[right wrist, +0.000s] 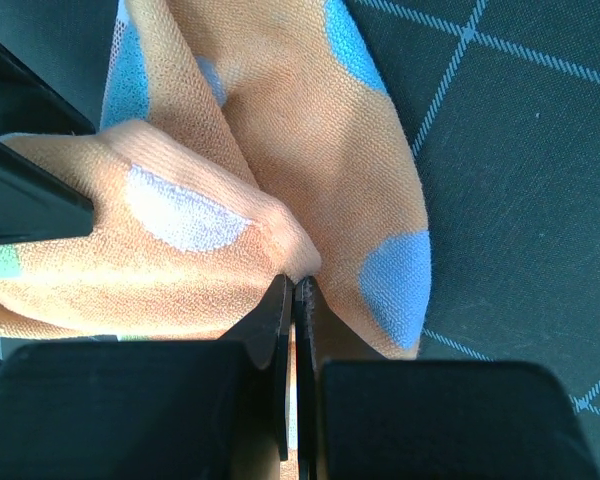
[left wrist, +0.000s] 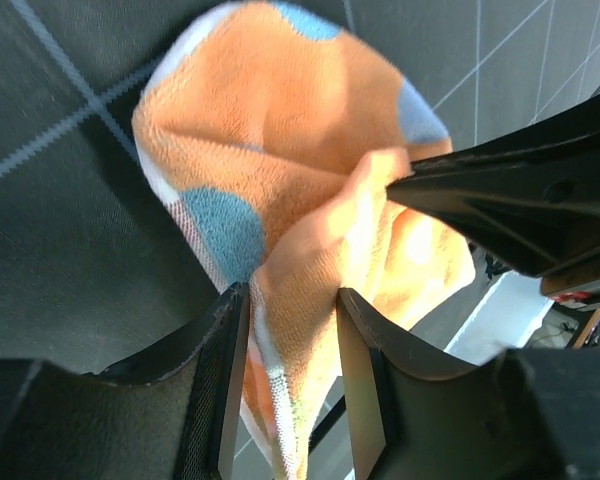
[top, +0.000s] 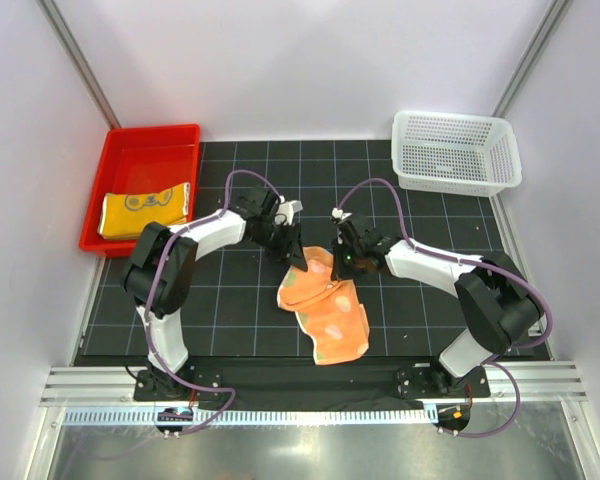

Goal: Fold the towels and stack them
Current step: Flatten out the crumpled towel

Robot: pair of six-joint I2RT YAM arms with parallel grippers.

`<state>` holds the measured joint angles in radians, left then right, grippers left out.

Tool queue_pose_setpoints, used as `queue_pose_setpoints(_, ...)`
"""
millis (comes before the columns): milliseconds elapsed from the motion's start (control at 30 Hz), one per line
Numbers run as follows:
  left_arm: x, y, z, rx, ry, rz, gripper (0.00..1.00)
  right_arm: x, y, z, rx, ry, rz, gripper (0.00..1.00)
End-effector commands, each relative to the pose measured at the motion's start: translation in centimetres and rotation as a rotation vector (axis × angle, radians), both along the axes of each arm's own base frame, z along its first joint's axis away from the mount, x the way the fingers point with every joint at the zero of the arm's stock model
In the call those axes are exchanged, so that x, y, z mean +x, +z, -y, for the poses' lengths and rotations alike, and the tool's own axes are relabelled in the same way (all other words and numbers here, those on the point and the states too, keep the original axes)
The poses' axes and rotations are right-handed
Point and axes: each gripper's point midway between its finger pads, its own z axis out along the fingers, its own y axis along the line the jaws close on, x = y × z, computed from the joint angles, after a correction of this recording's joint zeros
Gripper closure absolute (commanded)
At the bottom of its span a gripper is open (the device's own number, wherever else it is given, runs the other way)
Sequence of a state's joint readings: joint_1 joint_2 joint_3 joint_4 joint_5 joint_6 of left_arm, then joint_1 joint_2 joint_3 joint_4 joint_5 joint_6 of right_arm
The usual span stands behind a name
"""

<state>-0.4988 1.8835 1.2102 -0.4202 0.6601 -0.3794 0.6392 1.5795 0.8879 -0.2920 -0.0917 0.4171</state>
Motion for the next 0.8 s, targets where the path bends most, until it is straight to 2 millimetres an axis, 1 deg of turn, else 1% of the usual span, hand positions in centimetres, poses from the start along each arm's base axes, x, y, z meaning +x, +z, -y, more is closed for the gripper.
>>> queue_pose_setpoints(0,0.0,2.2,0.6,-0.073,-0.032,0.051,0.56,0.9,1.7,-0.6,0.046,-0.006,0.059,0.96)
queue_pose_setpoints(67,0.2,2.3,1.2,-0.102,-0.035,0.052,0.53,0.9,1.9,-0.8,0.06,0.001,0.064,0.96)
queue_pose_setpoints(100,0.4,3.4,2.0,-0.17,-0.056,0.071,0.52,0.9,1.9,-0.8,0.061,0.004,0.066,0.96)
queue_pose_setpoints(167,0.4,4.6,2.8,-0.238,-0.046,0.058,0.52,0.9,1.7,-0.7,0.053,0.009,0.067,0.96)
queue_pose_setpoints(200,0.3,5.8,3.5,-0.304,-0.073,0.074,0.52,0.8,1.5,-0.6,0.047,0.006,0.064,0.96)
queue_pose_setpoints(267,0.1,7.0,3.9,-0.343,-0.088,0.081,0.53,0.8,1.4,-0.5,0.044,0.003,0.066,0.96)
queue_pose_setpoints(367,-0.3,7.7,4.2,-0.361,-0.105,0.09,0.53,0.6,1.3,-0.2,0.041,-0.004,0.066,0.96)
queue_pose_setpoints(467,-0.6,7.6,4.0,-0.36,-0.105,0.085,0.54,0.7,1.4,-0.2,0.047,-0.008,0.069,0.96)
queue_pose_setpoints(633,-1.2,6.1,3.8,-0.348,-0.115,0.054,0.55,0.8,2.3,-0.2,0.063,-0.012,0.087,0.96)
queue_pose_setpoints(767,-1.2,5.6,3.7,-0.341,-0.113,0.045,0.59,1.0,2.6,0.0,0.062,-0.02,0.091,0.96)
